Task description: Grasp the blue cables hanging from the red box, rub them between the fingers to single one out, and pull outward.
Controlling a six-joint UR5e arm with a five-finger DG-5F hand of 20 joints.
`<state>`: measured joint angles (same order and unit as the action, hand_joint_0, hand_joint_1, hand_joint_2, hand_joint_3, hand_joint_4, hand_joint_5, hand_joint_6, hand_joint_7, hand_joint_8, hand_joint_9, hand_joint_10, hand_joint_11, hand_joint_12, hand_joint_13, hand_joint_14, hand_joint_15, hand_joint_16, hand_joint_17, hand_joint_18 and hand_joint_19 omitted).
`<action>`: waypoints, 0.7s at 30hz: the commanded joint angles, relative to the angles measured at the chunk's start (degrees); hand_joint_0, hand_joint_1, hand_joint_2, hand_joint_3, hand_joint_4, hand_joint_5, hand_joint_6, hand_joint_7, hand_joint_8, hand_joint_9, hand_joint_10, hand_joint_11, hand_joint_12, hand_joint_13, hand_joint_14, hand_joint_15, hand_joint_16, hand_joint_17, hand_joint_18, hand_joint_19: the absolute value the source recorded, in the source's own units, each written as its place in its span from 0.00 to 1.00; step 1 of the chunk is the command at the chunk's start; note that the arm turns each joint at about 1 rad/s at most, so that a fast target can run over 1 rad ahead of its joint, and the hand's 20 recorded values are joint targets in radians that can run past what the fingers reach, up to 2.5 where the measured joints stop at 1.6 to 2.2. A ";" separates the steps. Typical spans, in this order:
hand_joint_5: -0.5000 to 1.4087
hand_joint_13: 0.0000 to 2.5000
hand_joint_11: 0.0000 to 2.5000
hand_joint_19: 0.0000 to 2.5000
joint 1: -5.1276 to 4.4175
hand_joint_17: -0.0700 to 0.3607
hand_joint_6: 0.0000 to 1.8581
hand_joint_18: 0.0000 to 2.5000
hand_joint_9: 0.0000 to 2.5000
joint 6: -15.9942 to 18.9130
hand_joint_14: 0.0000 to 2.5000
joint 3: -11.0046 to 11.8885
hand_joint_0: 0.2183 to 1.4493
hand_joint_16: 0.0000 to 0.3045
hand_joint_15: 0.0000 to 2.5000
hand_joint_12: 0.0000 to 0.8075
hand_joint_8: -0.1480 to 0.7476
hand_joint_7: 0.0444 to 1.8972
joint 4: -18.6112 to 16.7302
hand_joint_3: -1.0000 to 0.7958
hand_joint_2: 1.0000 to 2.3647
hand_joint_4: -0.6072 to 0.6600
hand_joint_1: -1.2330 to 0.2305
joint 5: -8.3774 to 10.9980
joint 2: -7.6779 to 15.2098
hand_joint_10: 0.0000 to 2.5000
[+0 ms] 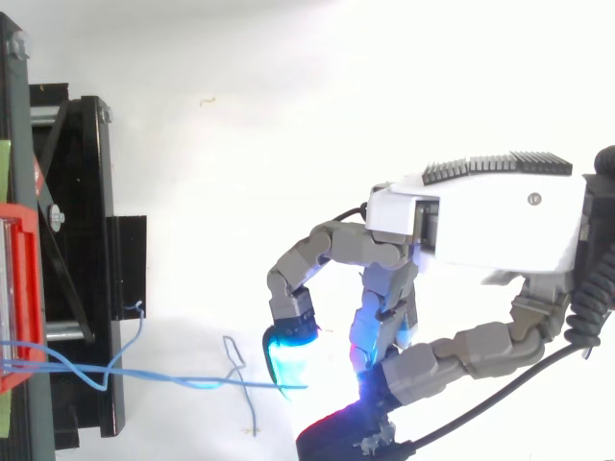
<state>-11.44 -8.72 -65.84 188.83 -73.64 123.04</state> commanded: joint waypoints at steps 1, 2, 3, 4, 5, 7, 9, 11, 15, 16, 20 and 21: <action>0.25 0.52 0.20 0.23 -0.08 0.49 0.46 0.50 0.54 -0.07 0.01 0.01 0.31 0.21 0.22 0.54 0.62 0.55 -0.31 0.49 0.01 0.47 0.27 -0.01 0.01 0.01; 0.25 0.52 0.20 0.23 -0.08 0.49 0.46 0.50 0.54 -0.07 0.01 0.01 0.31 0.21 0.22 0.53 0.62 0.54 -0.31 0.49 0.01 0.47 0.27 -0.01 0.01 0.01; 0.25 0.52 0.20 0.23 -0.08 0.49 0.46 0.50 0.54 -0.07 0.01 0.01 0.31 0.21 0.22 0.53 0.62 0.54 -0.40 0.49 0.01 0.47 0.27 -0.01 0.01 0.01; 0.25 0.52 0.20 0.23 0.01 0.49 0.46 0.50 0.54 -0.07 0.01 0.01 0.31 0.21 0.22 0.53 0.62 0.54 -0.57 0.49 0.01 0.47 0.27 -0.01 0.01 0.00; 0.25 0.52 0.20 0.23 0.01 0.49 0.46 0.50 0.54 -0.07 0.01 0.01 0.31 0.21 0.22 0.53 0.62 0.54 -0.66 0.49 0.01 0.47 0.27 -0.01 0.01 0.00; 0.25 0.52 0.20 0.23 0.01 0.49 0.46 0.50 0.54 -0.07 0.01 0.01 0.31 0.21 0.23 0.54 0.62 0.54 -0.75 0.49 0.01 0.47 0.27 -0.01 0.01 0.01; 0.25 0.52 0.20 0.23 -0.08 0.49 0.46 0.50 0.54 -0.07 0.01 0.01 0.31 0.21 0.22 0.54 0.62 0.54 -0.75 0.49 0.01 0.47 0.27 -0.01 0.01 0.01; 0.25 0.52 0.20 0.23 -0.08 0.49 0.46 0.50 0.54 -0.07 0.01 0.01 0.31 0.21 0.23 0.53 0.62 0.54 -0.75 0.49 0.01 0.47 0.27 -0.01 0.01 0.01; 0.25 0.52 0.20 0.23 0.01 0.49 0.47 0.50 0.54 -0.07 0.01 0.01 0.31 0.21 0.23 0.53 0.62 0.54 -0.75 0.49 0.01 0.47 0.27 -0.01 0.01 0.00; 0.25 0.52 0.20 0.23 0.01 0.49 0.47 0.50 0.54 -0.07 0.01 0.01 0.31 0.21 0.23 0.53 0.62 0.54 -0.75 0.49 0.01 0.47 0.27 -0.01 0.01 0.01; 0.25 0.52 0.20 0.23 0.01 0.49 0.47 0.50 0.54 -0.07 0.01 0.01 0.31 0.21 0.23 0.53 0.62 0.54 -0.75 0.49 0.01 0.47 0.26 -0.01 0.01 0.00; 0.25 0.52 0.21 0.23 0.01 0.49 0.47 0.50 0.54 -0.07 0.01 0.01 0.31 0.20 0.23 0.53 0.62 0.54 -0.75 0.49 0.01 0.47 0.26 -0.01 0.01 0.01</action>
<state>-11.46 -8.79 -65.83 188.09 -73.65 123.05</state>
